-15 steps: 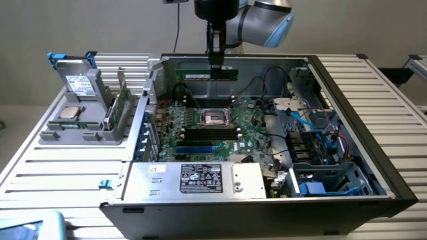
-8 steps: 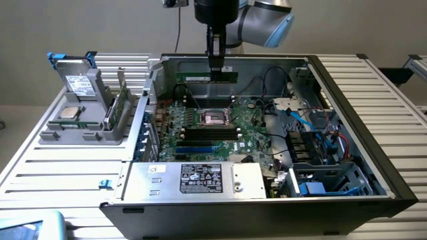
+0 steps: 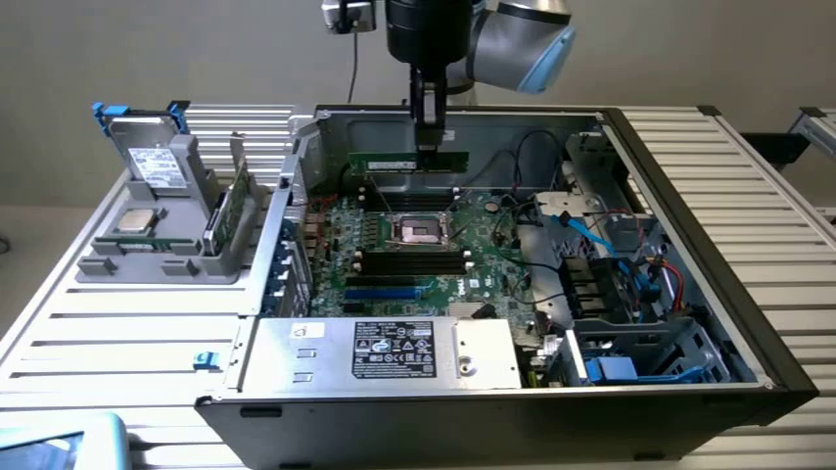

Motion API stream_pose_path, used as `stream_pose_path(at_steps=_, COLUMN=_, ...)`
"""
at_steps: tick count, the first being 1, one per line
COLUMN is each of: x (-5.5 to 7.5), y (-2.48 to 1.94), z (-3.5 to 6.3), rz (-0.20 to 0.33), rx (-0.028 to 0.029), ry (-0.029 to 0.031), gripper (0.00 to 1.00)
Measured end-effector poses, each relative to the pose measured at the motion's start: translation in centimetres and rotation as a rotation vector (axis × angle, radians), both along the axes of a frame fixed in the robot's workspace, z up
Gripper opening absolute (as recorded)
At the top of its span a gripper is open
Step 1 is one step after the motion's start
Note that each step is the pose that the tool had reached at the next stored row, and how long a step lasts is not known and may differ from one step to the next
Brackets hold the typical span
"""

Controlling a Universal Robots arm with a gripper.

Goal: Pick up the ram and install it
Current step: 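Insert the ram into the slot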

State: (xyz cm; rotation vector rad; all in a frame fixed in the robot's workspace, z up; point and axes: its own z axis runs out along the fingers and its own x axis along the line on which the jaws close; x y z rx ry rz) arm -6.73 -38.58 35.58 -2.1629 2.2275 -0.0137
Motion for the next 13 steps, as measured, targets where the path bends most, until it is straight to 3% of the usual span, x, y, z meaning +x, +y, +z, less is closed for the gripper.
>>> stream_pose_path(at_steps=3, x=0.1, y=-0.19, z=-0.33, rz=0.004, rx=-0.0008, ry=0.0083, gripper=0.14)
stream_pose_path(at_steps=5, x=0.2, y=-0.21, z=-0.46, rz=0.006, rx=-0.0047, ry=0.0135, gripper=0.14)
stream_pose_path(at_steps=10, x=0.5, y=-0.21, z=-0.96, rz=0.011, rx=-0.0184, ry=0.0141, gripper=0.14)
stream_pose_path(at_steps=13, x=0.5, y=-0.46, z=-1.51, rz=0.013, rx=-0.0186, ry=0.0142, gripper=0.14)
